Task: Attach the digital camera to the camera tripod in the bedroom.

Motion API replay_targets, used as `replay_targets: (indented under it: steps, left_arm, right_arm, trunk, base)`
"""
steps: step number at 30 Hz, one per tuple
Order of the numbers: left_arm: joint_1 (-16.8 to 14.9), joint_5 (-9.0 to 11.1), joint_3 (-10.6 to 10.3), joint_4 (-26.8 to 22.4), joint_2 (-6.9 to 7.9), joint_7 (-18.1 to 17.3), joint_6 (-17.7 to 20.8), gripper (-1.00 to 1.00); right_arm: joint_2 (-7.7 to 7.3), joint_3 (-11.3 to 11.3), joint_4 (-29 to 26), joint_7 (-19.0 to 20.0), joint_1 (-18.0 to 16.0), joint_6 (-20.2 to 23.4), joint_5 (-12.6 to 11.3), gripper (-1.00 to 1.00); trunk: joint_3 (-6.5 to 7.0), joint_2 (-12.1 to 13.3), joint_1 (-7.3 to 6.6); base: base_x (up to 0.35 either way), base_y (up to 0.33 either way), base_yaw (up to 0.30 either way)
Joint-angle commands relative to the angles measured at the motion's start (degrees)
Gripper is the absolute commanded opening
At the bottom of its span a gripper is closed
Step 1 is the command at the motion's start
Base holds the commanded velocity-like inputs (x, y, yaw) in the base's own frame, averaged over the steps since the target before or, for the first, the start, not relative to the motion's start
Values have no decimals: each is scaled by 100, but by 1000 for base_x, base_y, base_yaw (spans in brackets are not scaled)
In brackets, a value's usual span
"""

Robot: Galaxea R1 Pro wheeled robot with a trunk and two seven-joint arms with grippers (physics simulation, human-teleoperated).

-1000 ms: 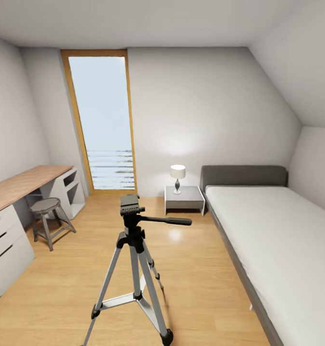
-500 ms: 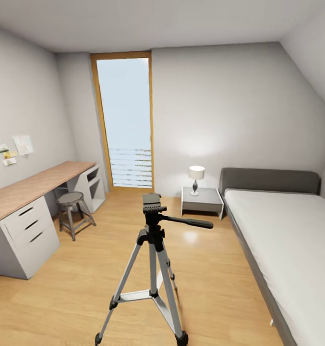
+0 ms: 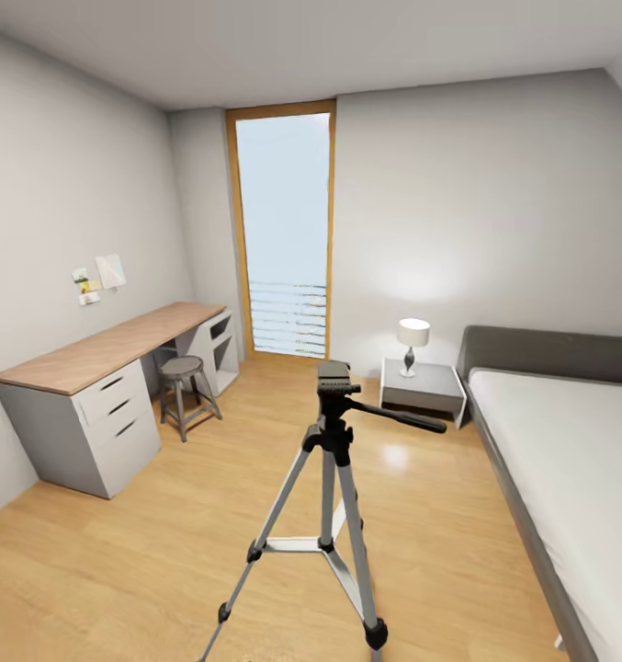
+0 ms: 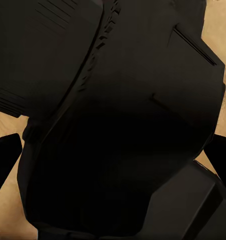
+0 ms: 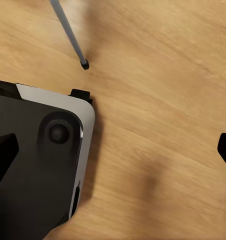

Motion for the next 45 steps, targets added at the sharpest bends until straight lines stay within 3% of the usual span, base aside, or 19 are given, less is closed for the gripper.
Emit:
replay_targets:
  steps: [1, 21, 45]
  left_arm:
    - [-3, 46, -28, 4, 0, 12, -7, -100]
    - [-3, 50, -28, 4, 0, 16, -7, -100]
    - [-3, 46, -28, 4, 0, 10, -7, -100]
  right_arm:
    - [-2, 41, 16, 7, -5, -35, 20, 100]
    - [-2, 41, 16, 7, -5, -44, 20, 100]
    - [-50, 41, 16, 7, -5, -68, 11, 100]
  trunk:
    - [-2, -4, 2]
    - [-2, -4, 2]
    - [-2, -4, 2]
  base:
    - [-26, 0, 270]
    - [-4, 0, 267]
    - [0, 0, 25]
